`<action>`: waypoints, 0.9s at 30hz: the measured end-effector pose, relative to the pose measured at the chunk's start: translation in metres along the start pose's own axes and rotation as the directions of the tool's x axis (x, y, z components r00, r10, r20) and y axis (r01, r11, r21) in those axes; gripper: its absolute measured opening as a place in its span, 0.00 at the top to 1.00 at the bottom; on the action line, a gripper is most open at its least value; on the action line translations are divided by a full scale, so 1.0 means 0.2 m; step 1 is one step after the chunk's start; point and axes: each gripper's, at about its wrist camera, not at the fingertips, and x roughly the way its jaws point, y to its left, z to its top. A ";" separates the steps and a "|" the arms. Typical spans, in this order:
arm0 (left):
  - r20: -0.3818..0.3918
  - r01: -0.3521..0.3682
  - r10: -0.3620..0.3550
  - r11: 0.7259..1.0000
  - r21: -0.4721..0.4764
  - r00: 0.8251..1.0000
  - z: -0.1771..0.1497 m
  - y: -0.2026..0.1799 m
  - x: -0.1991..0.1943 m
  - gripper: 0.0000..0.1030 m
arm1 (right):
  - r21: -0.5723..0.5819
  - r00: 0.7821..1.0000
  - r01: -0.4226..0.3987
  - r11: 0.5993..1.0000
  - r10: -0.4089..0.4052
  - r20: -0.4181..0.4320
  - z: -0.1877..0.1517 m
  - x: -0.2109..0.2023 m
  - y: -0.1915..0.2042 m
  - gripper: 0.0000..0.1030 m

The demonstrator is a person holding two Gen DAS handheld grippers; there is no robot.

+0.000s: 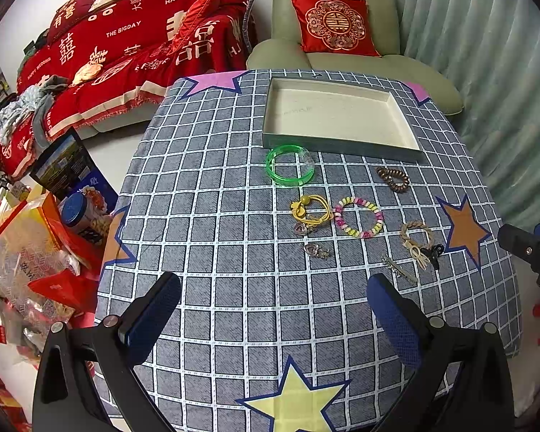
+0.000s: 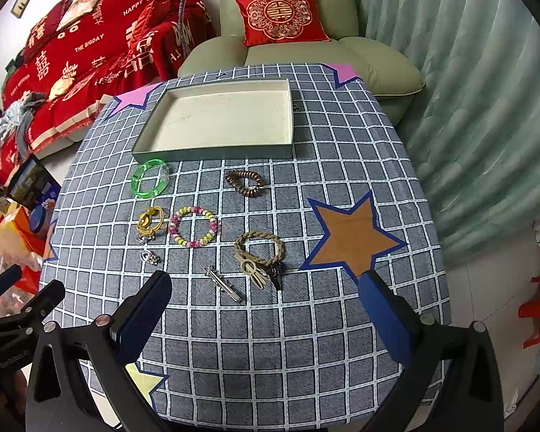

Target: Organize jewelry

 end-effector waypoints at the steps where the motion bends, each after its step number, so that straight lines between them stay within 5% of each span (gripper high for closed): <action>1: 0.000 0.000 0.000 1.000 0.000 1.000 0.00 0.00 0.00 0.00 | 0.000 1.000 0.001 1.000 -0.001 0.000 0.00 0.00 0.00 0.00; 27: -0.001 -0.001 0.001 1.000 -0.002 1.000 0.00 0.01 0.00 0.00 | 0.000 1.000 0.000 1.000 0.000 -0.003 0.00 0.00 0.02 0.00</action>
